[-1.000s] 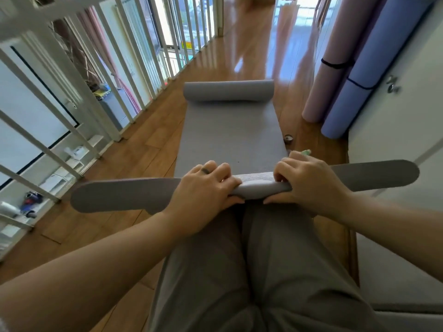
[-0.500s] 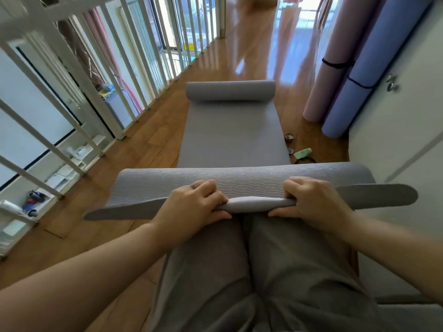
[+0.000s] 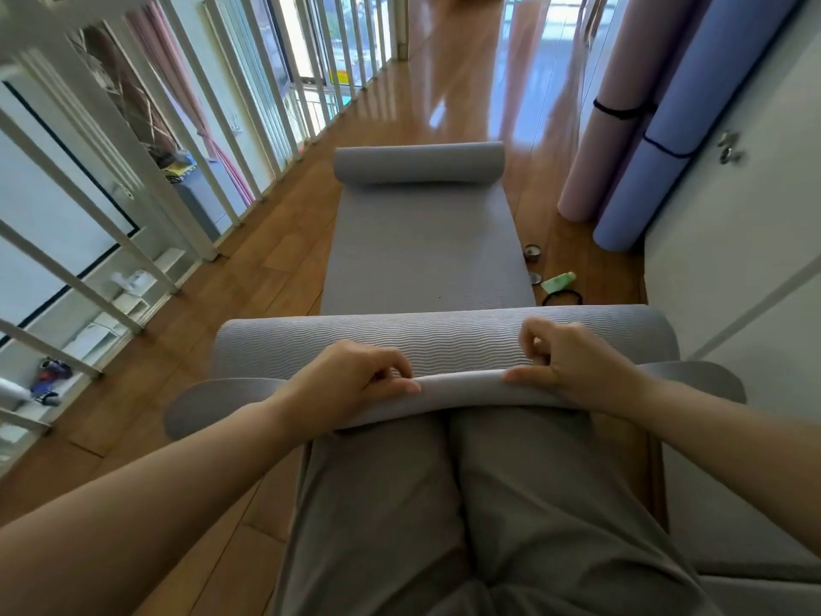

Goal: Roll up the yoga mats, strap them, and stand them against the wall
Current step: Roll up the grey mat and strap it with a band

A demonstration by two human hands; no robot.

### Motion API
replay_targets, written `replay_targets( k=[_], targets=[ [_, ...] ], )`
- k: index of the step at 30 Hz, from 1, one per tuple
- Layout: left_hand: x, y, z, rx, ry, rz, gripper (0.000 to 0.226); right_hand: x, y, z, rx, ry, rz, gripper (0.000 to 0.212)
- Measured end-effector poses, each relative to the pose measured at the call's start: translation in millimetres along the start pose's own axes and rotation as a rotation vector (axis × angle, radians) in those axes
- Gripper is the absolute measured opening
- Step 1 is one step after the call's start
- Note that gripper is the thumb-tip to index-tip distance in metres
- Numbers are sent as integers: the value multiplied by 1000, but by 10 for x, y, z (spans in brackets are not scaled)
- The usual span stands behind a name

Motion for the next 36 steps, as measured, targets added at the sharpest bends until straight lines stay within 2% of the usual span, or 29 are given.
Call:
replay_targets(
  k=[2,5,7,10,13,18,23,27,33,36],
  targets=[
    [60,76,-9,10,-10,-40,44,43,-39,-4,1,-17,-7,38],
    [158,161,-20,137,-114,-196,39,80,-108,-22,-23,-42,7,40],
    [241,214,-23,204,-142,-222,40,100,-177,-30,-74,-80,-6,42],
    [305,239,-37,225,-202,-304,31,145,-258,-62,-110,-141,26,49],
    [238,225,-87,207,-308,-447,20,242,-331,-34,-76,-168,-23,51],
    [155,138,-41,300,-313,-560,23,314,-252,-17,-54,-167,64,49],
    [43,60,27,458,-203,-515,46,181,-162,-73,-90,-298,282,50],
    [-93,-14,26,552,-158,-380,46,28,-102,-72,-231,-384,380,53],
    [-300,-241,-47,703,-232,-164,42,-330,4,-34,-374,-340,344,50],
    [-342,-304,-91,777,-172,-84,47,-411,48,-80,-468,-383,275,52]
  ],
)
Point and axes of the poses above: each hand's wrist, its own x-axis towards the middle knuckle, its own z-axis out of the back of the hand, y = z × x, the point moved 3 cm from there along x, towards the middle knuckle, and after that the axes turned 4 degrees about x, right-handed, at the moved point
